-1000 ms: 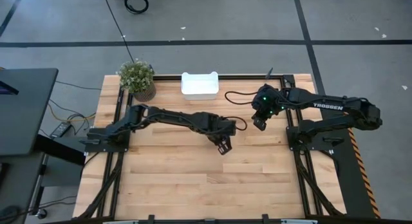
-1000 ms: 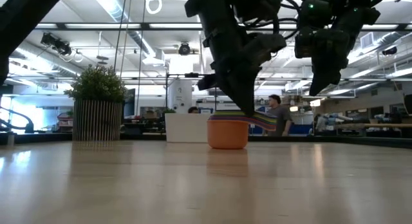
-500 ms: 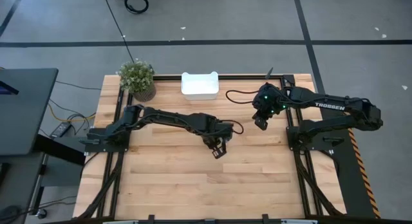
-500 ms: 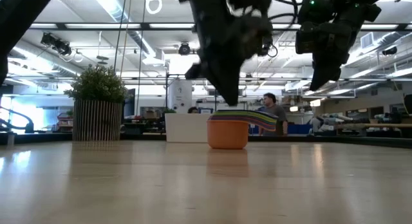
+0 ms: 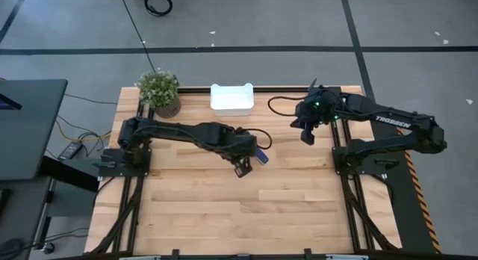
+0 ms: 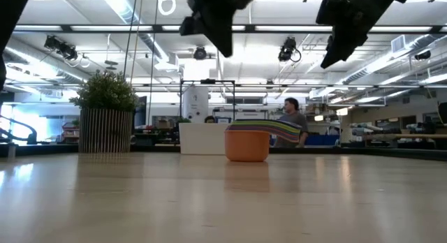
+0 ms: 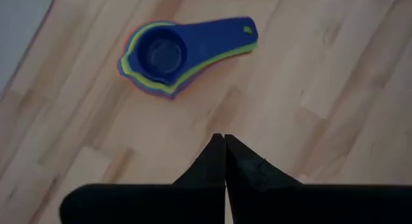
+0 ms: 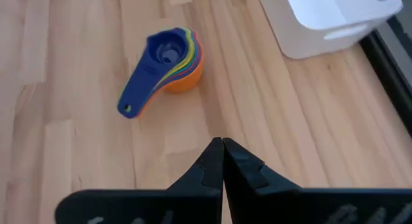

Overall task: Nest measuring cups in basket
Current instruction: Put the nested measuring cups into the white bin

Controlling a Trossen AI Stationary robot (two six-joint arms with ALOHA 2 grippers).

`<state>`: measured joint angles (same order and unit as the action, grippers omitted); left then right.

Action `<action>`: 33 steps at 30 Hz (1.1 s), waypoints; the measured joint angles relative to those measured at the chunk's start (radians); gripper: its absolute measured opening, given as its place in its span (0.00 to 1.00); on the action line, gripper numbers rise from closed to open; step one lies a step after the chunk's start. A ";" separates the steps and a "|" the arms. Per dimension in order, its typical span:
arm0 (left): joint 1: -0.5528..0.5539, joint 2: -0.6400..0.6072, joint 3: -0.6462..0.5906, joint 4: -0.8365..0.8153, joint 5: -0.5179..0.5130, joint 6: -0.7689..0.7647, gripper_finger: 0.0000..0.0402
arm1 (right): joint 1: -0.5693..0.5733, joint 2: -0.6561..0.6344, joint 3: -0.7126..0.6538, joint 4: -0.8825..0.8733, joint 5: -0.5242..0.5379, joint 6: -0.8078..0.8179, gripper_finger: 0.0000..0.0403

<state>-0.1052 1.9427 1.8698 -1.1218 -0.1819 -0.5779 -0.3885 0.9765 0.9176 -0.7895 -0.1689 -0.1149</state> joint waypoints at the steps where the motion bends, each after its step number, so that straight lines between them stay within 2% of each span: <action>1: -0.001 -0.005 0.000 -0.009 0.000 0.006 0.01 | 0.000 -0.003 0.000 0.000 -0.001 -0.012 0.03; 6: 0.005 -0.031 0.000 -0.066 0.003 0.043 0.01 | 0.000 -0.002 0.000 -0.003 0.002 -0.020 0.03; 15: 0.034 -0.031 0.000 -0.090 0.094 0.240 0.01 | 0.000 -0.002 0.000 0.016 0.106 -0.039 0.03; 19: 0.042 -0.031 0.000 -0.115 0.155 0.385 0.03 | 0.000 -0.002 0.000 -0.047 0.044 -0.166 0.03; 24: 0.041 -0.031 0.000 -0.116 0.160 0.474 0.03 | 0.000 -0.002 0.000 -0.155 -0.069 -0.251 0.03; 33: 0.043 -0.030 0.000 -0.116 0.131 0.514 0.04 | 0.000 -0.002 0.000 -0.171 -0.086 -0.245 0.03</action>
<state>-0.0624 1.9129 1.8698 -1.2383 -0.0513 -0.0637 -0.3885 0.9745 0.9176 -0.9600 -0.2547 -0.3596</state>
